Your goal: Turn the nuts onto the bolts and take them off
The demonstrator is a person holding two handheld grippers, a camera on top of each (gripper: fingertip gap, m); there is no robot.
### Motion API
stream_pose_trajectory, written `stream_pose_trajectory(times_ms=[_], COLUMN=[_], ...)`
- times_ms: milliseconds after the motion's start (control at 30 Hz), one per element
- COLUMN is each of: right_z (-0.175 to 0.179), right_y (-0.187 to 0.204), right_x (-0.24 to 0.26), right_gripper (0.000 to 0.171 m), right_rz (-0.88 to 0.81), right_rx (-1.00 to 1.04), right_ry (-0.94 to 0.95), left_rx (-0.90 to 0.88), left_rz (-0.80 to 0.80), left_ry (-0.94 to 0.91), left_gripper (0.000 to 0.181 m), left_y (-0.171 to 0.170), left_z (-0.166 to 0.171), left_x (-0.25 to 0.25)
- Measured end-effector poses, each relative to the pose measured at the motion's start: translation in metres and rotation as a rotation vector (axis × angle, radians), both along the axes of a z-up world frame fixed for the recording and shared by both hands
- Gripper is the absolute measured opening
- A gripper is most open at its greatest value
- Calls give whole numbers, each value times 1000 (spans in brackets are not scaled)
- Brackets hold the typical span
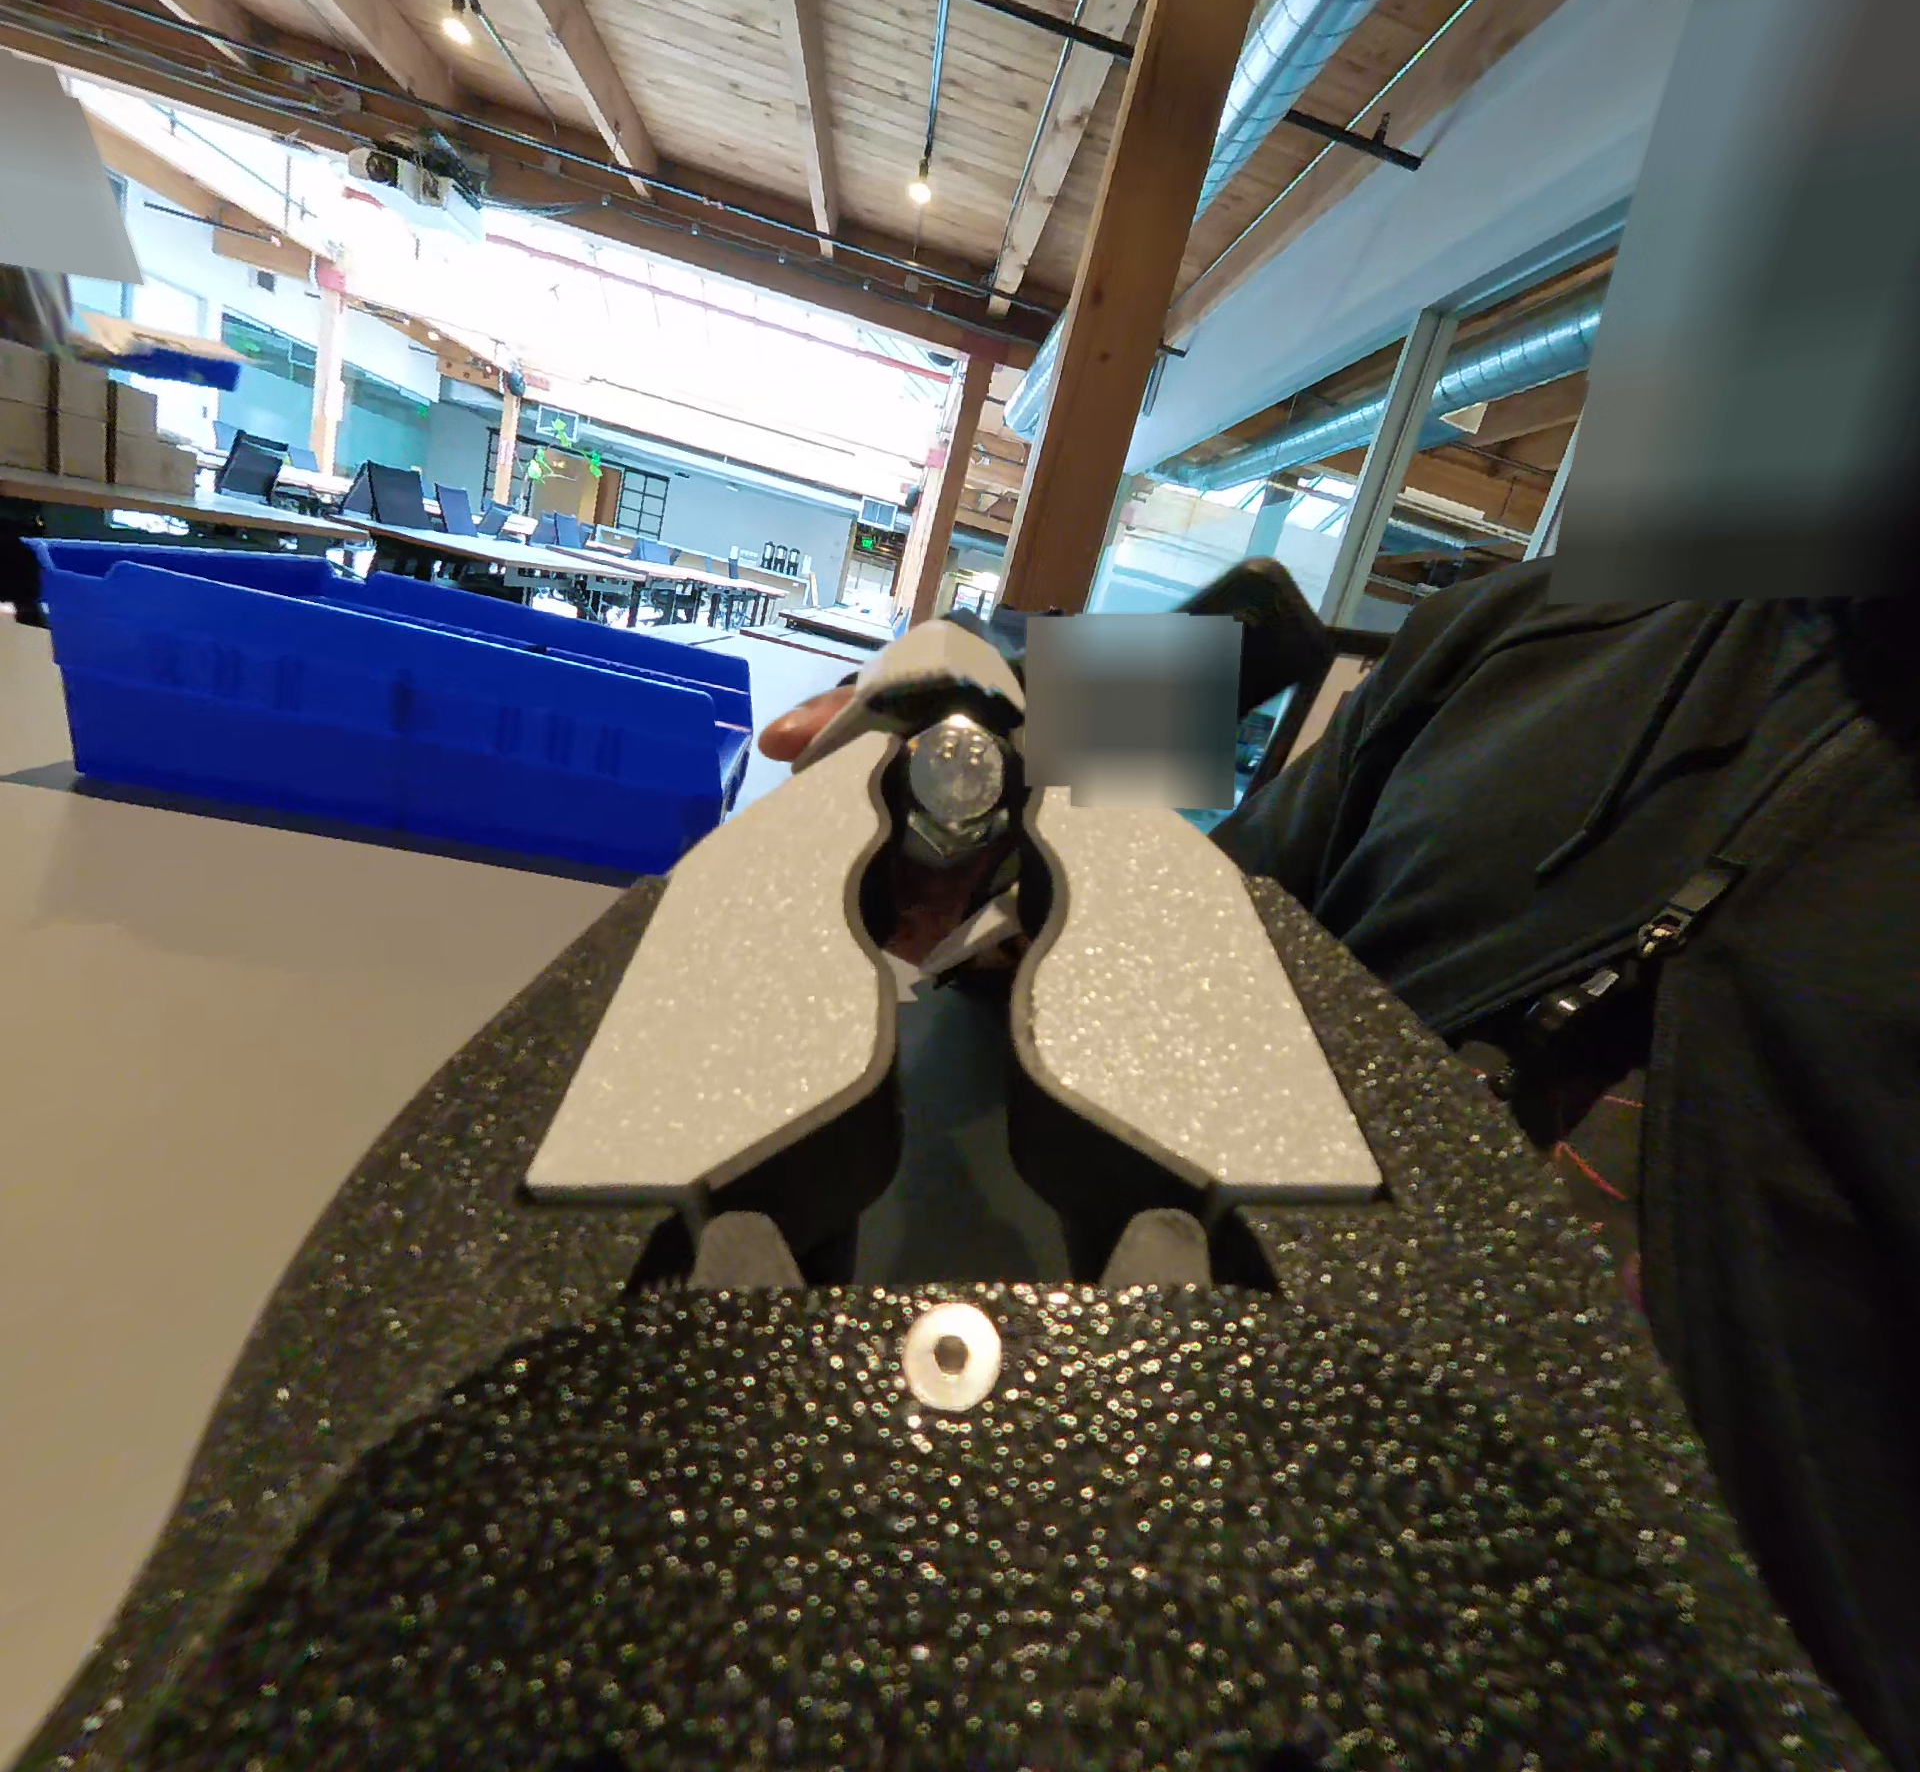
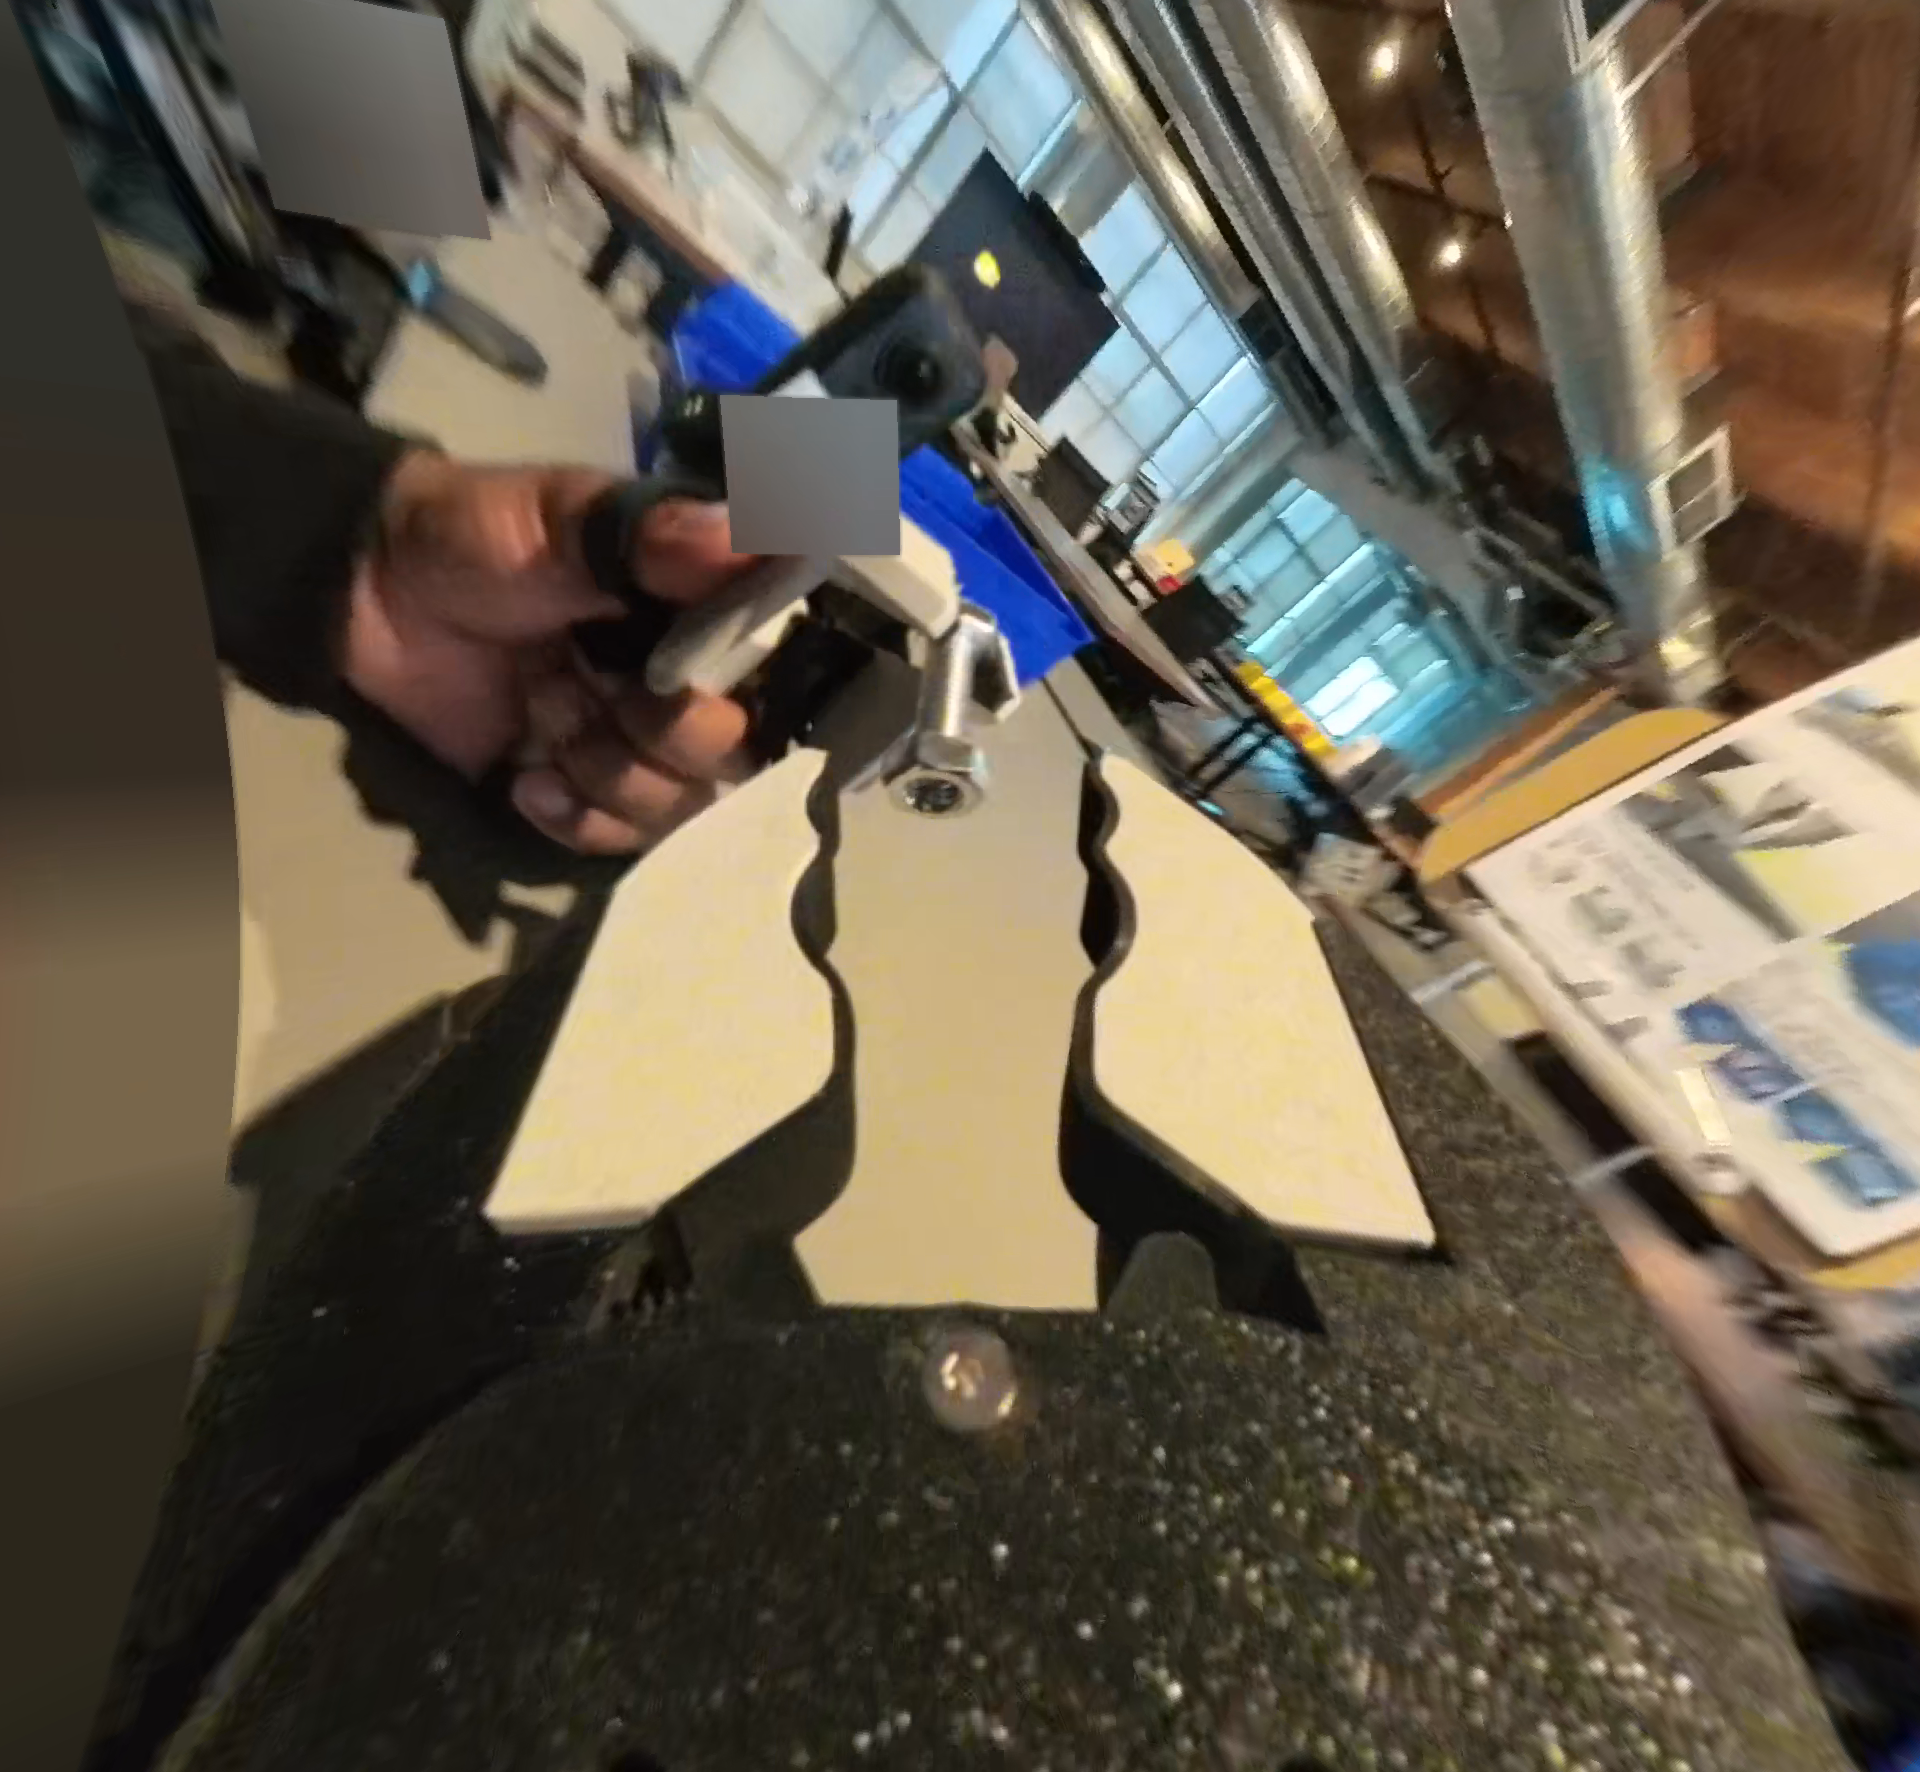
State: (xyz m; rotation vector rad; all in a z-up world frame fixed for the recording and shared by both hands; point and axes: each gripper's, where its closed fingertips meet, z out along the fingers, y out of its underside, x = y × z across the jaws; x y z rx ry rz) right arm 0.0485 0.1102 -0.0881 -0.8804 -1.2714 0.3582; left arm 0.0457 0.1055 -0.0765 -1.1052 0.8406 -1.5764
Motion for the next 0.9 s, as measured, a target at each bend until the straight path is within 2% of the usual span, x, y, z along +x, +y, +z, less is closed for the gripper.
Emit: stream_pose_trajectory(times_ms=[100, 233, 367, 467, 567, 733, 800, 900], right_z=[9, 8, 3, -7, -13, -15, -16, -16], right_y=[-1, -8, -12, -16, -14, -7, 0, 11], right_x=[5, 3, 1, -5, -7, -6, -4, 0], right_gripper=[43, 43, 38, 31, 20, 19, 19, 19], right_rz=[121, 321, 413, 420, 370, 277, 176, -42], right_rx=[-254, -626, -813, -853, -797, -652, -463, -9], right_ry=[108, 156, 152, 93, 58, 33, -5, -104], left_rx=[10, 45, 72, 77, 75, 58, 35, -3], left_rz=[1, 4, 7, 8, 8, 18, 20, 8], left_ry=[-8, 0, 2, 6, 19, 32, 44, 49], left_gripper=[17, 17, 17, 17, 18, 17, 18, 17], left_y=[-1, -4, -7, -7, -7, -4, -1, 2], left_z=[2, 3, 4, 3, 2, -1, -4, -7], left_x=[-1, 1, 1, 2, 4, 4, 5, 6])
